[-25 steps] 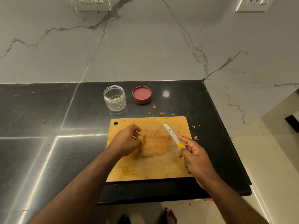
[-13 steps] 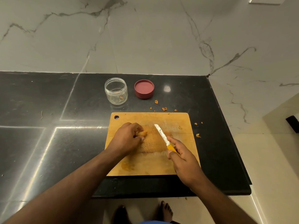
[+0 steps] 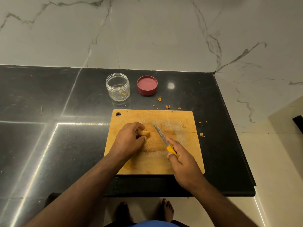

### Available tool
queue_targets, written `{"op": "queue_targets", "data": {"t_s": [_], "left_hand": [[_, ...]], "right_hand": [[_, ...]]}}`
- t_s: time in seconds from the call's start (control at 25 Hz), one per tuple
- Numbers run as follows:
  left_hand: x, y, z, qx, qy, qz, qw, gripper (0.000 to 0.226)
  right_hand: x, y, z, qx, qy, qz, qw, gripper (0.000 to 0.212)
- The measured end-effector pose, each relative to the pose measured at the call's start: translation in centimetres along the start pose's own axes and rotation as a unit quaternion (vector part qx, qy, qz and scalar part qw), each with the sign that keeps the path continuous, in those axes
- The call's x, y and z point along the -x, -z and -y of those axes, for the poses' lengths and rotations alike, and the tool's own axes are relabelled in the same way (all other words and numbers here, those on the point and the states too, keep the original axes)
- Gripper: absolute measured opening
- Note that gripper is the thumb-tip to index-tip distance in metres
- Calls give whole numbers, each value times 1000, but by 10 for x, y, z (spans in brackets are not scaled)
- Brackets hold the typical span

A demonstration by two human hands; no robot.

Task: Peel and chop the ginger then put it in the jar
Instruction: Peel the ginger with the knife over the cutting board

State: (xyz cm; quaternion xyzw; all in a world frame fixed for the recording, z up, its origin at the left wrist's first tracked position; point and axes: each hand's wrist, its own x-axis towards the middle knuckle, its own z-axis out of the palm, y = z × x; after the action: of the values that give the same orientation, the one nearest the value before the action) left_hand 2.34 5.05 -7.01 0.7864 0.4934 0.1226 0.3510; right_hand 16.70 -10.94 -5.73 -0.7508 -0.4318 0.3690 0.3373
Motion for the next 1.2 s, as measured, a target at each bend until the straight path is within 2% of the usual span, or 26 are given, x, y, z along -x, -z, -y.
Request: {"op": "queue_targets", "data": {"t_s": [0.2,0.64,0.92,1.08,1.2], "left_hand": [[4,-7,0,23,13,-15,1000,30],[13,-13,6,-23,-50,-32,998,33],[3,-8,2,-29,-24,-32,999,39],[-7,-4,-2,-35,-12,-26,999,29],[-7,-4,0,-50,-28,-27,998,38]], "right_hand": [[1,-3,2,53,12,4,999,50],[5,-7,5,93,33,13,995,51],[7,-9,5,92,32,13,995,51],[7,-9,7,92,32,9,995,51],[6,-8,8,103,36,11,994,51]]}}
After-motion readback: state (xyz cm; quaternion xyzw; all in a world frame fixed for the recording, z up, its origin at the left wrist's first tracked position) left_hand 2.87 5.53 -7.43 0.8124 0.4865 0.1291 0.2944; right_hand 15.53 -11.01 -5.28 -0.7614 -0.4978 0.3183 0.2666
